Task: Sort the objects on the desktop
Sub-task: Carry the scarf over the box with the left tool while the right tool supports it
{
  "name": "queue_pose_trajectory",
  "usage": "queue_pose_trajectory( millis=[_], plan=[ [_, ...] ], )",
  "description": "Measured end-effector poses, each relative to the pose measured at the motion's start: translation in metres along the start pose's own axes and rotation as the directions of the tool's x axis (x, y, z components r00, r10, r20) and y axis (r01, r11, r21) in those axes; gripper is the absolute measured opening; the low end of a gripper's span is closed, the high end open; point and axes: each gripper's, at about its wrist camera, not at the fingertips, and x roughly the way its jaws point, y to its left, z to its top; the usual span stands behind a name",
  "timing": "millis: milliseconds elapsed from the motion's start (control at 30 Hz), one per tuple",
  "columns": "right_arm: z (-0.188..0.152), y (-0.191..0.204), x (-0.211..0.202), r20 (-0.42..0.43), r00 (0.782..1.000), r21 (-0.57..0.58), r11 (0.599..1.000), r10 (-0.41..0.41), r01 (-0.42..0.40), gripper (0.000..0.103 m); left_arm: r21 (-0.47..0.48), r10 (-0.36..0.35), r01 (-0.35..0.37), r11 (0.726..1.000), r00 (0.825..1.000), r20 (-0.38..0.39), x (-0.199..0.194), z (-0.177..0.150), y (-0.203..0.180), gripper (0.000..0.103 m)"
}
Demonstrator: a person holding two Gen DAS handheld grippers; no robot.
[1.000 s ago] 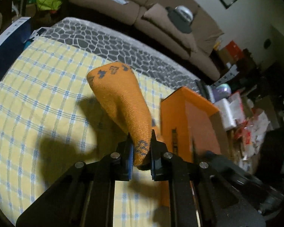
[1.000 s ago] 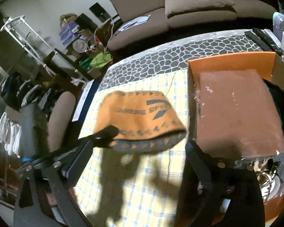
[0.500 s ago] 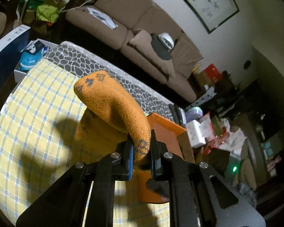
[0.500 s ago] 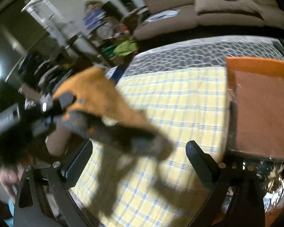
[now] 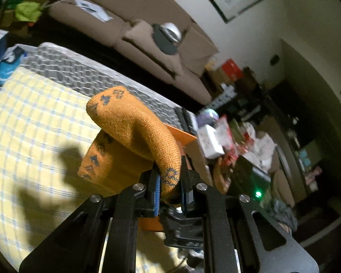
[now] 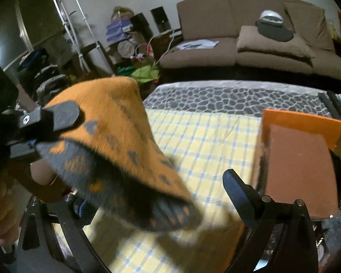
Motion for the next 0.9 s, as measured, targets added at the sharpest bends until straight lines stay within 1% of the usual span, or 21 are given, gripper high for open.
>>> queue_pose_trajectory(
  millis=[67, 100, 133, 200, 333, 367, 433, 500, 567, 667, 700, 733, 833, 900],
  plan=[
    [0.001, 0.000, -0.005, 0.021, 1.000, -0.030, 0.999, -0.022, 0.023, 0.091, 0.020, -0.030, 0.031, 0.999, 0.999, -0.025, 0.006, -0.003, -0.010, 0.012],
    [0.001, 0.001, -0.007, 0.028, 0.999, -0.043, 0.999, -0.032, 0.033, 0.078, 0.035, -0.048, 0.049, 0.998, 0.998, -0.041, 0.010, -0.006, -0.017, 0.012],
    [0.001, -0.001, -0.011, 0.033, 0.999, -0.054, 0.998, -0.043, 0.045, 0.059, 0.043, -0.054, 0.056, 0.997, 0.997, -0.048, 0.012, -0.007, -0.022, 0.012],
    [0.002, -0.009, -0.016, 0.035, 0.998, -0.045, 0.997, -0.061, 0.062, 0.042, 0.068, -0.059, 0.064, 0.996, 0.996, -0.063, 0.021, -0.011, -0.033, 0.012],
    [0.001, -0.042, -0.040, 0.051, 0.994, 0.038, 0.994, -0.100, 0.098, 0.038, 0.096, -0.094, 0.104, 0.990, 0.990, -0.103, 0.043, -0.021, -0.053, 0.013],
    [0.000, -0.049, -0.047, 0.057, 0.991, 0.044, 0.992, -0.123, 0.120, 0.038, 0.107, -0.099, 0.111, 0.988, 0.989, -0.111, 0.049, -0.023, -0.059, 0.013],
    [-0.003, -0.065, -0.066, 0.072, 0.978, 0.047, 0.980, -0.195, 0.192, 0.038, 0.142, -0.103, 0.122, 0.982, 0.986, -0.131, 0.063, -0.030, -0.075, 0.013],
    [-0.007, -0.076, -0.080, 0.088, 0.966, 0.047, 0.970, -0.243, 0.240, 0.038, 0.179, -0.107, 0.134, 0.975, 0.983, -0.150, 0.076, -0.035, -0.091, 0.013],
    [-0.013, -0.092, -0.094, 0.095, 0.948, 0.052, 0.953, -0.303, 0.299, 0.037, 0.232, -0.092, 0.129, 0.964, 0.982, -0.166, 0.091, -0.043, -0.108, 0.013],
    [-0.020, -0.117, -0.107, 0.092, 0.932, 0.088, 0.935, -0.351, 0.344, 0.037, 0.286, -0.056, 0.110, 0.952, 0.980, -0.193, 0.113, -0.057, -0.122, 0.013],
    [-0.022, -0.123, -0.111, 0.091, 0.927, 0.101, 0.929, -0.364, 0.355, 0.037, 0.295, -0.047, 0.106, 0.949, 0.979, -0.200, 0.119, -0.061, -0.123, 0.013],
    [-0.025, -0.130, -0.114, 0.087, 0.916, 0.105, 0.918, -0.391, 0.382, 0.037, 0.300, -0.031, 0.095, 0.949, 0.977, -0.210, 0.125, -0.065, -0.123, 0.013],
    [-0.030, -0.142, -0.116, 0.075, 0.896, 0.088, 0.898, -0.437, 0.431, 0.037, 0.299, 0.000, 0.073, 0.951, 0.972, -0.235, 0.141, -0.074, -0.115, 0.013],
    [-0.036, -0.148, -0.113, 0.052, 0.873, 0.058, 0.874, -0.485, 0.482, 0.037, 0.308, 0.032, 0.051, 0.950, 0.965, -0.260, 0.153, -0.082, -0.108, 0.013]
  ],
)
